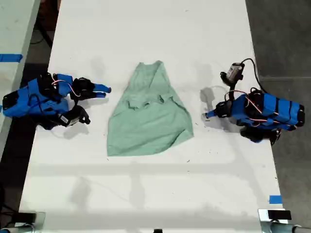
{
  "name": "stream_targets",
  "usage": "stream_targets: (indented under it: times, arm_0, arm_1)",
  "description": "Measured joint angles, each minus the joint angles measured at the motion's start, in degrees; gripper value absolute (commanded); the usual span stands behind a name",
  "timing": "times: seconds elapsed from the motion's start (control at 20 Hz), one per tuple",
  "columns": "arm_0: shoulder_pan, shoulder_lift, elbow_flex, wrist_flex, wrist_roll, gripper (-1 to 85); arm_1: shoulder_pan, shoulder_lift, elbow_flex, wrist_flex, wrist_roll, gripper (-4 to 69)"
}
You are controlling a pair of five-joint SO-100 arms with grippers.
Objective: Fold t shirt
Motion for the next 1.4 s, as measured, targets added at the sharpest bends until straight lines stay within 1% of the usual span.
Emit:
stream_targets:
  times: [0.05,0.1,0.2,0.35,0.4,0.45,0.5,0.55,0.6,0.65,0.7,0.8,0.9,0.95,1.05,1.2,1.4]
  arm_0:
    - [0.00,0.00,0.00,-0.09,0.09,-0.1]
    - [0.79,0.00,0.00,-0.18,2.11,-0.1]
    - [1.41,0.00,0.00,-0.18,4.04,-0.1]
    - [1.41,0.00,0.00,-0.18,4.22,-0.1]
    - [1.41,0.00,0.00,-0.18,4.22,-0.1]
    - [1.41,0.00,0.00,-0.18,4.22,-0.1]
    - [1.41,0.00,0.00,-0.18,4.22,-0.1]
    - [1.41,0.00,0.00,-0.18,4.22,-0.1]
    - [1.41,0.00,0.00,-0.18,4.22,-0.1]
    - [1.41,0.00,0.00,-0.18,4.22,-0.1]
    - [1.41,0.00,0.00,-0.18,4.22,-0.1]
    - [1.41,0.00,0.00,-0.18,4.22,-0.1]
    - [1.41,0.00,0.00,-0.18,4.22,-0.1]
    - [1.41,0.00,0.00,-0.18,4.22,-0.1]
    - [1.41,0.00,0.00,-0.18,4.22,-0.1]
    - [1.41,0.00,0.00,-0.18,4.22,-0.1]
    - [1.41,0.00,0.00,-0.18,4.22,-0.1]
  arm_1:
    - [0.00,0.00,0.00,-0.09,0.00,2.2]
    - [-0.26,0.00,0.00,-1.41,1.49,2.1]
    - [-0.62,0.00,0.00,-2.02,1.67,2.0]
    - [-0.88,0.00,0.00,-2.11,1.58,2.4]
    - [-1.58,0.00,0.00,-2.11,1.58,4.3]
    - [-1.85,0.00,0.00,-2.11,1.85,4.4]
    - [-1.85,0.00,0.00,-2.11,3.52,6.7]
    - [-1.85,0.00,0.00,-2.11,4.92,11.0]
    - [-3.34,0.00,0.00,-2.11,5.01,13.2]
    - [-4.48,0.00,0.00,-2.20,5.01,10.0]
    - [-4.57,-0.09,-0.09,-2.72,4.83,10.6]
    - [-5.62,-2.20,-2.55,-3.78,4.39,16.9]
    - [-5.62,-10.81,-8.17,-3.96,5.19,22.2]
    - [-5.62,-14.85,-11.07,-4.83,5.80,27.2]
    - [-7.21,-25.14,-17.23,-8.88,6.94,29.5]
    - [-9.23,-45.44,-27.51,-15.47,8.35,29.3]
    - [-9.84,-62.23,-29.36,-22.94,13.97,28.1]
